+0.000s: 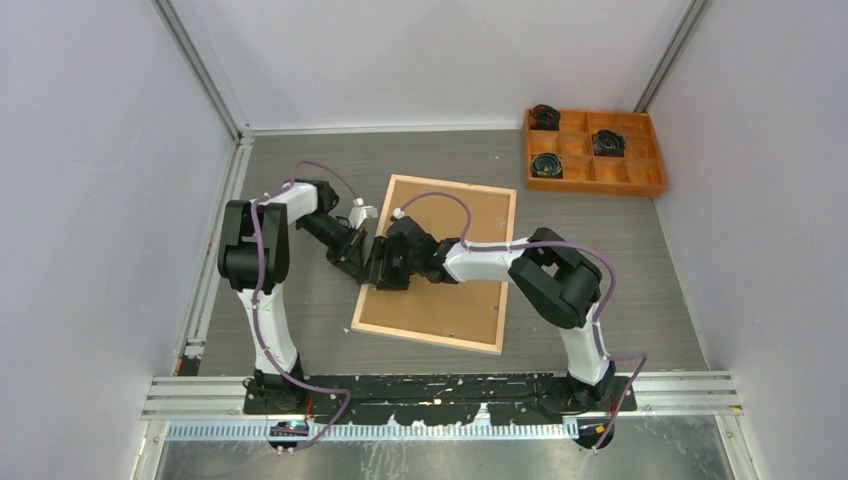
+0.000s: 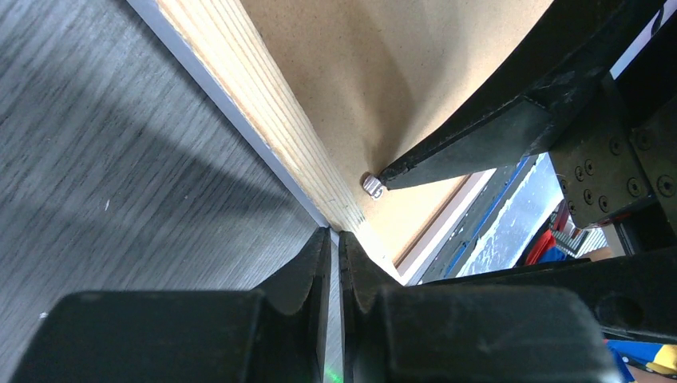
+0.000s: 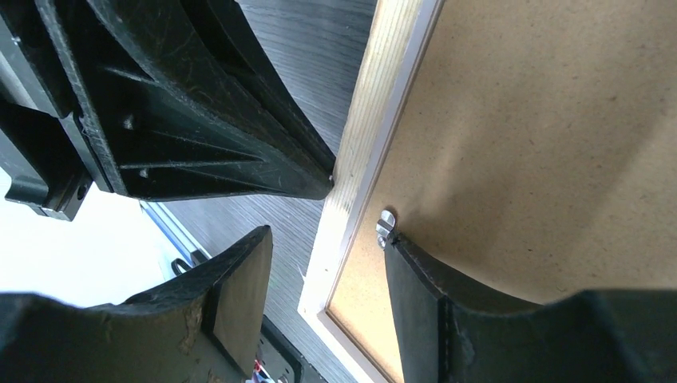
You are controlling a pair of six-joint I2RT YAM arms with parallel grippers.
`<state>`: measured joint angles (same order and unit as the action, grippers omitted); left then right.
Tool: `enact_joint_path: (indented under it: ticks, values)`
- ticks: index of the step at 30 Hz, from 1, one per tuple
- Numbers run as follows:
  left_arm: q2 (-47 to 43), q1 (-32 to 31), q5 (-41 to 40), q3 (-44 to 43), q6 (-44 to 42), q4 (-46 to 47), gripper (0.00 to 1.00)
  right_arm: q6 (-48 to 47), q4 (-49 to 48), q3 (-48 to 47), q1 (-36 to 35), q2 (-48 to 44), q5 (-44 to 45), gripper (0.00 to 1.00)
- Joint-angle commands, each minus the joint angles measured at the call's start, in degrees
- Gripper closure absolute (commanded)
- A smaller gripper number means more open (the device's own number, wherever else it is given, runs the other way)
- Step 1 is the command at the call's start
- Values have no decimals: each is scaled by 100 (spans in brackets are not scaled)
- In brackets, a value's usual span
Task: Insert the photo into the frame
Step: Install the photo frame at the center of the board.
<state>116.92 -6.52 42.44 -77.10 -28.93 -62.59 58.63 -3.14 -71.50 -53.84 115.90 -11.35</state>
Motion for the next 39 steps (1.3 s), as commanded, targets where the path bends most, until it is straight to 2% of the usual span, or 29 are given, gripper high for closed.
enact_joint_path:
  ticks: [1, 19, 29, 39]
  values:
    - [-91, -33, -40, -24, -118, 52, 91, -88, -161, -136, 30, 150, -117, 41]
    - [-82, -47, -55, -9, -122, 62, 91, -69, -309, -165, 62, 259, -370, 43]
    - [-113, -40, -87, -33, -124, 45, 91, -326, -102, 51, 356, -334, 16, 40]
    - [-90, -39, -95, -70, -97, 45, 91, -209, -271, 247, -14, -280, -431, 36]
